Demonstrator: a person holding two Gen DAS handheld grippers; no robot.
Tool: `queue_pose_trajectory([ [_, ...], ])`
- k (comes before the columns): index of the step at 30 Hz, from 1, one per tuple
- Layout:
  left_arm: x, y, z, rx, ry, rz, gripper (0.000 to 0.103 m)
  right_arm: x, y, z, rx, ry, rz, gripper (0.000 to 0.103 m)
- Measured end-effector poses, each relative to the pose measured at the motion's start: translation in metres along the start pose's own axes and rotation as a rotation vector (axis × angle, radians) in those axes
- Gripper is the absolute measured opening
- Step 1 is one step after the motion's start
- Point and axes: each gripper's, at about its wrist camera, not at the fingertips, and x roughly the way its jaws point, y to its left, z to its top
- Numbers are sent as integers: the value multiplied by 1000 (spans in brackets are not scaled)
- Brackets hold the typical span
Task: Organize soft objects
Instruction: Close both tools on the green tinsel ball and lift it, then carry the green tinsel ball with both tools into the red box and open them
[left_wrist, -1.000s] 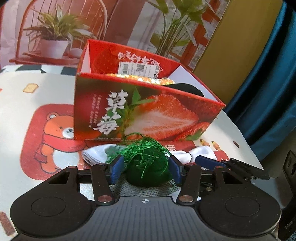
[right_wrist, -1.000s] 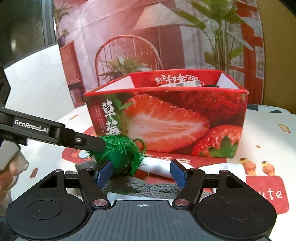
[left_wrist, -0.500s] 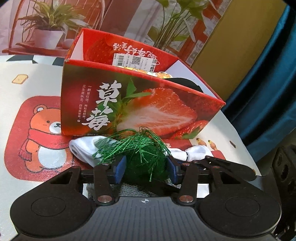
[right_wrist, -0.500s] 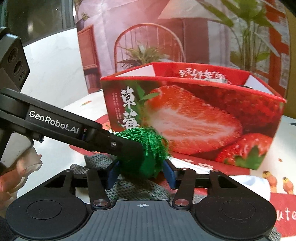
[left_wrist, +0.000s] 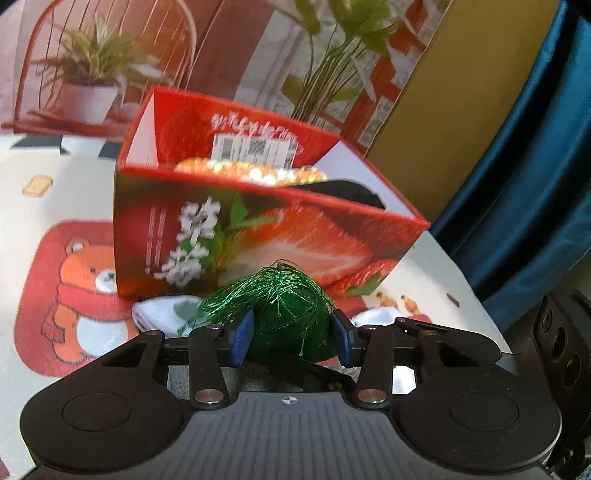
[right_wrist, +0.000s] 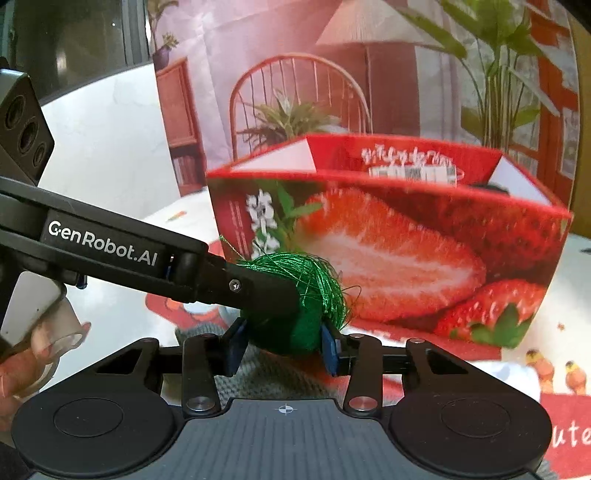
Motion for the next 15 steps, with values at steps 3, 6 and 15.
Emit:
queue_pose_trajectory([
  [3, -10, -7, 9, 17, -28, 2, 47, -9, 0, 9, -13, -31, 4, 38],
  [6, -19, -16, 19, 37, -58, 4, 47, -18, 0, 20, -24, -67, 6, 38],
  [15, -45, -45, 54, 112, -143, 0, 47, -48, -3, 64, -37, -156, 14, 38],
])
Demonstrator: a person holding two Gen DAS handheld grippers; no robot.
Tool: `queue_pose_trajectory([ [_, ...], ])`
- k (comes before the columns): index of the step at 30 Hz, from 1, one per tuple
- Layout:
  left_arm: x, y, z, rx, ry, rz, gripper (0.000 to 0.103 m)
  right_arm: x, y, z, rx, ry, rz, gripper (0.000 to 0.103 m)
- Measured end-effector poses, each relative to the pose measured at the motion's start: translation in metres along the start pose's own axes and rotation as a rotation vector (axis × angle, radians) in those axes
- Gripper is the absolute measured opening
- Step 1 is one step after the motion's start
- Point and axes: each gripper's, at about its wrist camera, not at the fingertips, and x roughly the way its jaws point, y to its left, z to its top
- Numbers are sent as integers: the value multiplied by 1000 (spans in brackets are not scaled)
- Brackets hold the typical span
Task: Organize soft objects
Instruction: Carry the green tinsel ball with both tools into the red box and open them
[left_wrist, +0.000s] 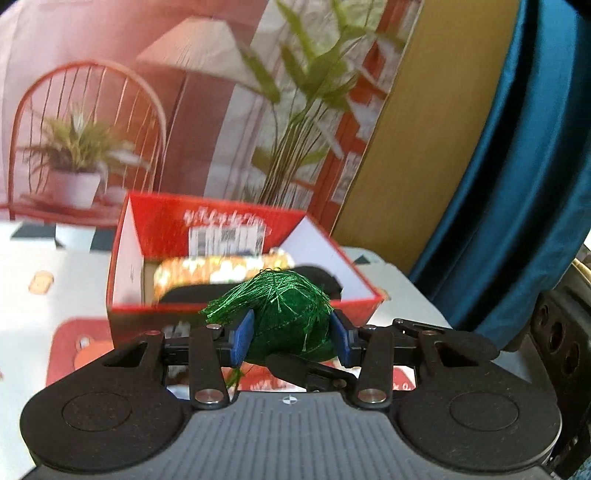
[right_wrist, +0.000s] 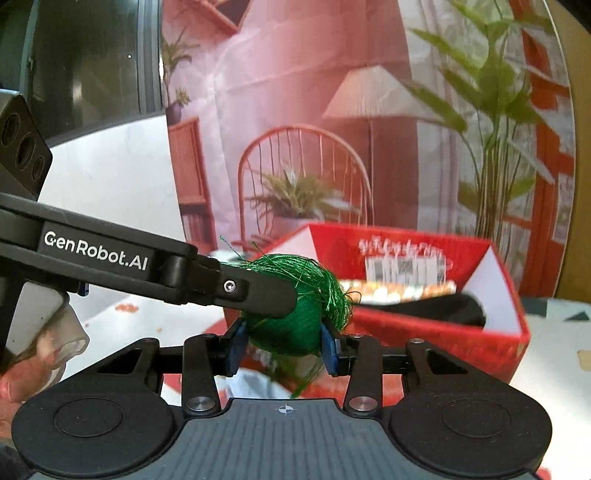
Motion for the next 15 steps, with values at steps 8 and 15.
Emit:
queue_pose_trajectory([
  [8, -12, -15, 33, 49, -57, -9, 47, -12, -9, 44, -38, -45, 5, 38],
  [15, -4, -15, 65, 43, -94, -9, 47, -4, -18, 80, -78, -69, -4, 37],
])
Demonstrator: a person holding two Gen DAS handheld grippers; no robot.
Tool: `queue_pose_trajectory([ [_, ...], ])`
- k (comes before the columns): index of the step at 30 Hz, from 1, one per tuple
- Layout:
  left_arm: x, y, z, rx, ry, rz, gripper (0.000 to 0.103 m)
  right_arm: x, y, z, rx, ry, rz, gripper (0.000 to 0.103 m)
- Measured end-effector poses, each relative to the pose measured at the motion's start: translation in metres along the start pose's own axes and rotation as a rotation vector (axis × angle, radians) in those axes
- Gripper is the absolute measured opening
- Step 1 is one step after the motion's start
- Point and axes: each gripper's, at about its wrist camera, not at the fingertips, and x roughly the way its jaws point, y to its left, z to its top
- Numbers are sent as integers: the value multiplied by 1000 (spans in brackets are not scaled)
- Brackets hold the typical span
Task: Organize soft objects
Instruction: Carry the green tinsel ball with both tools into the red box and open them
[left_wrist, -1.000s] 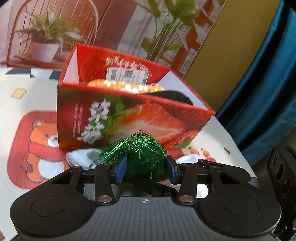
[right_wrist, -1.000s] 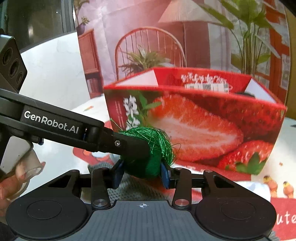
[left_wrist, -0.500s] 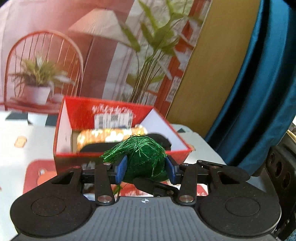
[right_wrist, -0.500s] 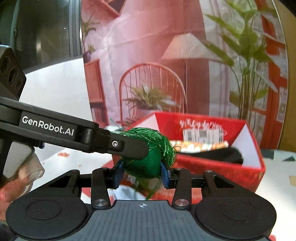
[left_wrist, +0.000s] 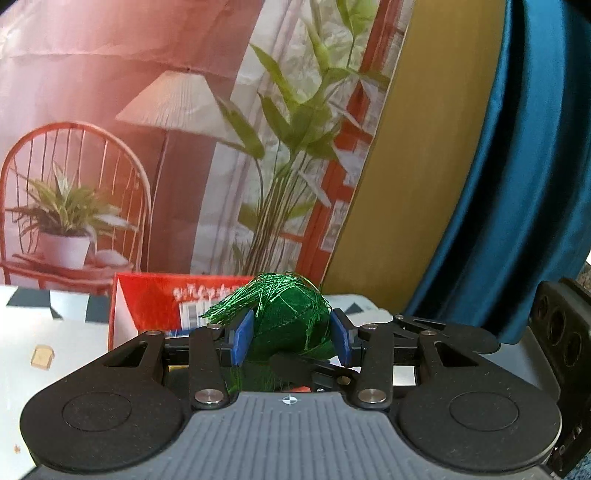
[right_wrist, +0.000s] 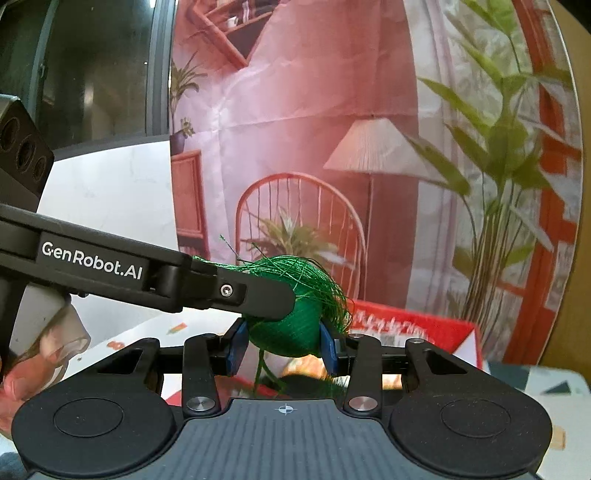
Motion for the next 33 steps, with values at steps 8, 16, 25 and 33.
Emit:
queue_pose_trajectory([
  [8, 16, 7, 25, -13, -45, 23, 47, 27, -17, 29, -50, -40, 6, 37],
  [16, 55, 35, 20, -60, 17, 53, 47, 74, -33, 17, -31, 10, 26, 37],
  [25, 88, 69, 8, -114, 81, 91, 47, 127, -41, -4, -23, 115, 56, 38],
  [33, 100, 86, 10, -126, 86, 158, 48, 157, -44, -7, -22, 211, -1, 38],
])
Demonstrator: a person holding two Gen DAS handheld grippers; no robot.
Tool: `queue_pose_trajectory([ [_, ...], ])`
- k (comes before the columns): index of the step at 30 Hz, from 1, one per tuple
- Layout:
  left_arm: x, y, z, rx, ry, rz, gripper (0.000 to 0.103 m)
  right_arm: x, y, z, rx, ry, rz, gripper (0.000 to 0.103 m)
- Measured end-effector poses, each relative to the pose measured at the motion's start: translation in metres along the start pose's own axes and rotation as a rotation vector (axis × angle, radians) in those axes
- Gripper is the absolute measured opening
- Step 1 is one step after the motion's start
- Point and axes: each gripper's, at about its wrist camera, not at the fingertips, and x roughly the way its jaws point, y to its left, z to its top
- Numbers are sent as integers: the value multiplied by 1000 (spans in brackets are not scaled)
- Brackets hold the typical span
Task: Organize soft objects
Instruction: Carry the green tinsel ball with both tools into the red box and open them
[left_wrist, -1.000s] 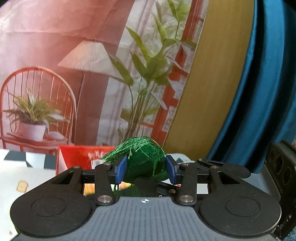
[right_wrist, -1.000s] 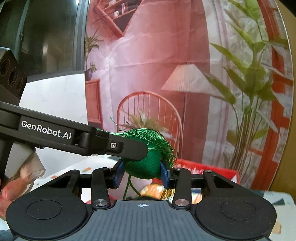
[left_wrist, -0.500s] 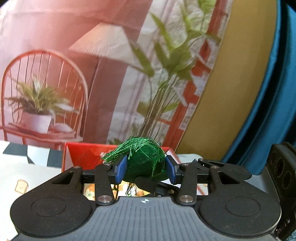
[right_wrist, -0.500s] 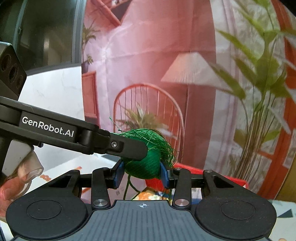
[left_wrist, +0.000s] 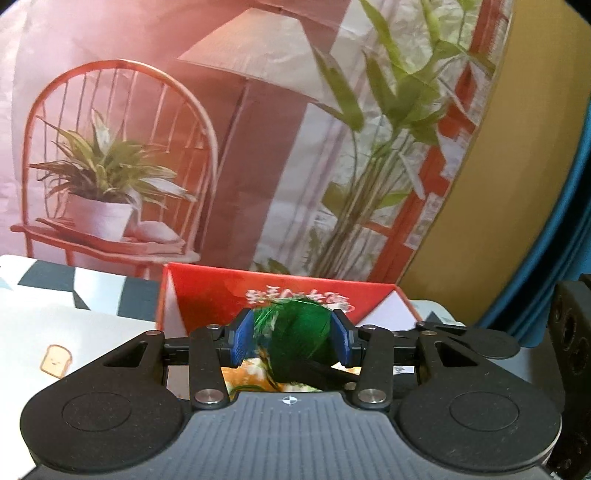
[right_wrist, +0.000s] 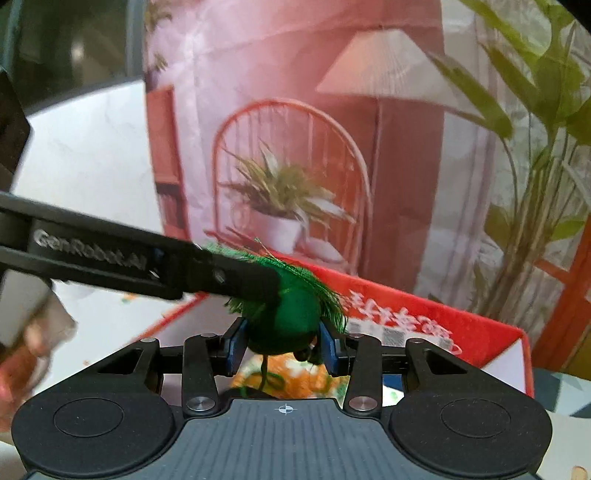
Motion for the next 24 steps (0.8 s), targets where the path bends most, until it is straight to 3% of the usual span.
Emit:
queue_pose_trajectory([
  [7, -8, 12, -3, 3, 0, 51, 48, 7, -8, -3, 24, 46, -109, 39],
  [13, -24, 10, -12, 32, 5, 63, 49, -14, -12, -11, 55, 29, -121, 39],
  [24, -74, -5, -55, 79, 10, 43, 49, -88, 0, -36, 104, -83, -100, 39],
])
